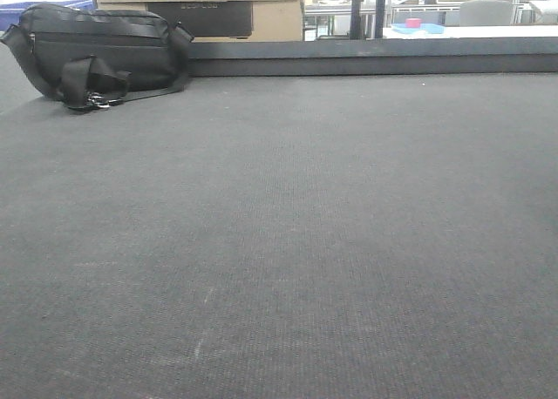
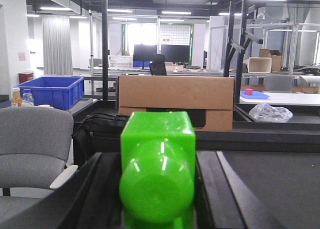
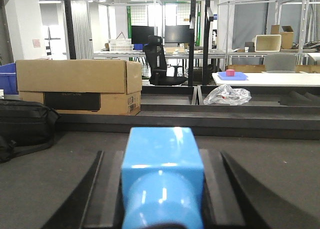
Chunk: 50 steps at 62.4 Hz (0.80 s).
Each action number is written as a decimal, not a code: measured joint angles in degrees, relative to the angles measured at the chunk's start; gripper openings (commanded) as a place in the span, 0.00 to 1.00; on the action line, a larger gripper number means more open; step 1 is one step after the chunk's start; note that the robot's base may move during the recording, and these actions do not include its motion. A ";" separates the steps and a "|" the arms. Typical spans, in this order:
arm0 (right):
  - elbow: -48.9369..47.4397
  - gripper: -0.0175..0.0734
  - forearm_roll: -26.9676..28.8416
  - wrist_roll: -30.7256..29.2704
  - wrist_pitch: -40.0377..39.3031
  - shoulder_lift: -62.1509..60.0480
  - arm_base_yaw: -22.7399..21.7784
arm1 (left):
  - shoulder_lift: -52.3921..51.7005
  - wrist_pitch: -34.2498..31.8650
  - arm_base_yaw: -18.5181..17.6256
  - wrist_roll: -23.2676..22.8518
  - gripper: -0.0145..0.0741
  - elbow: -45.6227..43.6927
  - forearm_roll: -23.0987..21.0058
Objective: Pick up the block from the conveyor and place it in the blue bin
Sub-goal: 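Lift both held blocks up off the conveyor belt, then drive the base away from the conveyor holding both blocks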
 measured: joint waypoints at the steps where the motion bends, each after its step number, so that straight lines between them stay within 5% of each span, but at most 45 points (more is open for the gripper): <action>1: 0.00 0.02 0.00 0.00 0.00 0.00 0.00 | 0.00 0.00 0.00 0.00 0.04 0.00 0.00; 50: 0.00 0.02 0.00 0.00 0.00 0.00 0.00 | 0.00 0.00 0.00 0.00 0.04 0.00 0.00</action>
